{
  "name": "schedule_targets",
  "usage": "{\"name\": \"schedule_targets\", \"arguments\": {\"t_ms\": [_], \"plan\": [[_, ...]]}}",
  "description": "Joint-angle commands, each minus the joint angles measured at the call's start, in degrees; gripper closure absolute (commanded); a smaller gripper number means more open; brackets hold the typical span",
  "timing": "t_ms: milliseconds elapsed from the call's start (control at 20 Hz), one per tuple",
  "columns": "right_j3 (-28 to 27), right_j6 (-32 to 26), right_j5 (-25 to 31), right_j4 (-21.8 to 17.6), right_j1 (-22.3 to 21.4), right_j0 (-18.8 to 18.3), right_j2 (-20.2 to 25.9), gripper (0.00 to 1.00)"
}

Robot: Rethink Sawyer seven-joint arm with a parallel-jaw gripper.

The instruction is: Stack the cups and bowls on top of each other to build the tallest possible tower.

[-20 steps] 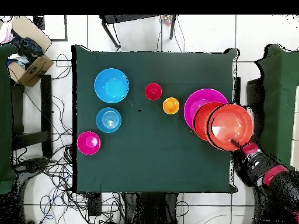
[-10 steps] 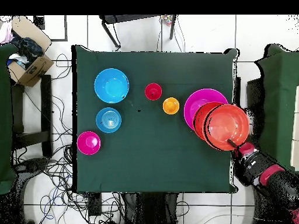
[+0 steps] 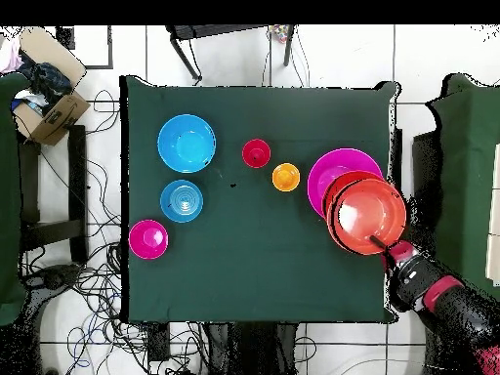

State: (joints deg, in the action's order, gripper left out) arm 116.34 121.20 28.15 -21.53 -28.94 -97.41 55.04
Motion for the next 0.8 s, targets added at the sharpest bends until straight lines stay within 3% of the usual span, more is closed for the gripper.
{"name": "schedule_targets", "arguments": {"t_ms": [50,800], "plan": [[2.98,-5.62,-0.11,-4.52,1.88,1.91,-1.72,1.00],[1.01,-5.95,1.27,-3.97,3.17,2.55,-1.50,1.00]]}}
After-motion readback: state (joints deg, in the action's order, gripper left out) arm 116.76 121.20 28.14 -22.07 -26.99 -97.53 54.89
